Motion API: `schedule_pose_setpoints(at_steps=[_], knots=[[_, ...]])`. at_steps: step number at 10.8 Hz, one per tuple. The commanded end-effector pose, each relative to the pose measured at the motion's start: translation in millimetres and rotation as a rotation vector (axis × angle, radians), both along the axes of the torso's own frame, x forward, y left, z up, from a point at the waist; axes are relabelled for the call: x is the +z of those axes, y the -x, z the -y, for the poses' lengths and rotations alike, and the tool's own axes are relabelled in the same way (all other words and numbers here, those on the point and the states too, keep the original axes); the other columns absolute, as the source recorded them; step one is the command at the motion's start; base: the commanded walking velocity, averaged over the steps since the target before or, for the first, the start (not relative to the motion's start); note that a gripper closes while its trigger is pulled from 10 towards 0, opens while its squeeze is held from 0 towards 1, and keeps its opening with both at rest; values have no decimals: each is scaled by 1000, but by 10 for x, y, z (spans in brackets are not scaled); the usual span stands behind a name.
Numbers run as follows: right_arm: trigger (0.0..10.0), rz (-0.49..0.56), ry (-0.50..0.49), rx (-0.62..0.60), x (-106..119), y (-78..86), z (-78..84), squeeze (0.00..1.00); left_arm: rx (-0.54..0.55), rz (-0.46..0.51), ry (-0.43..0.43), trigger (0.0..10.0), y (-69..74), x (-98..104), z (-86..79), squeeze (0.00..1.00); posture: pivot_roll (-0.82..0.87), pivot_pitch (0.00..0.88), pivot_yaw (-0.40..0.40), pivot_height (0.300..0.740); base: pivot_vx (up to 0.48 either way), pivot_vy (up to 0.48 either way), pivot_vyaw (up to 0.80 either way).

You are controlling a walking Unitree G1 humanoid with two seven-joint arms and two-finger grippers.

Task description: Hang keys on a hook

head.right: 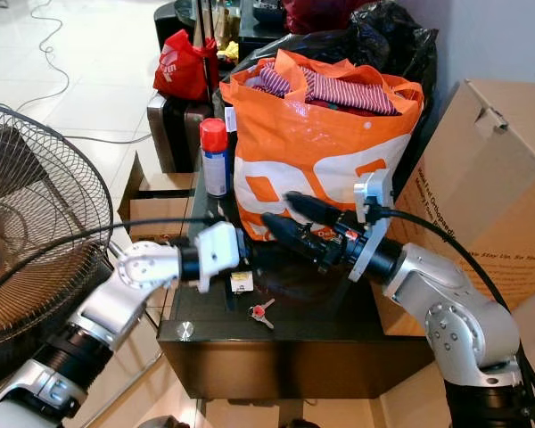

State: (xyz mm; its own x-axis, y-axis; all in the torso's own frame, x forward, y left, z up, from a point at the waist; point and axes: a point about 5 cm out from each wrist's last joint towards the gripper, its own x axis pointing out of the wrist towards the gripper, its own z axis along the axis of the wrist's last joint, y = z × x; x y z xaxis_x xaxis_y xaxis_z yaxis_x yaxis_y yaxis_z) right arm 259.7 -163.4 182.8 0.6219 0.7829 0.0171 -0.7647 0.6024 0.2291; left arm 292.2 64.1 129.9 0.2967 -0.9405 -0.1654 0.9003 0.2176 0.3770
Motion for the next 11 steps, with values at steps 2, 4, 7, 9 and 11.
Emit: schedule_pose_setpoints(at_steps=[2,4,7,9,11], knots=[[10000,3,93,-247,-126,-62,117,1000,127,-42,83,0,-58,47,-69,0,-146,0,-9,740,0,0,0],[10000,-3,142,-369,-249,124,108,0,236,-74,105,0,24,-45,-170,0,-143,0,-5,740,0,0,0],[10000,-109,209,-752,-613,390,235,0,409,-23,100,10000,203,-150,-308,0,-157,0,19,740,0,0,-475],[10000,-83,235,-892,-664,478,300,0,542,-21,121,10000,235,-163,-418,0,-166,0,41,740,0,0,-794],[10000,-76,192,-958,-663,529,282,0,608,4,89,10000,245,-187,-517,0,-168,0,53,740,0,0,-800]])
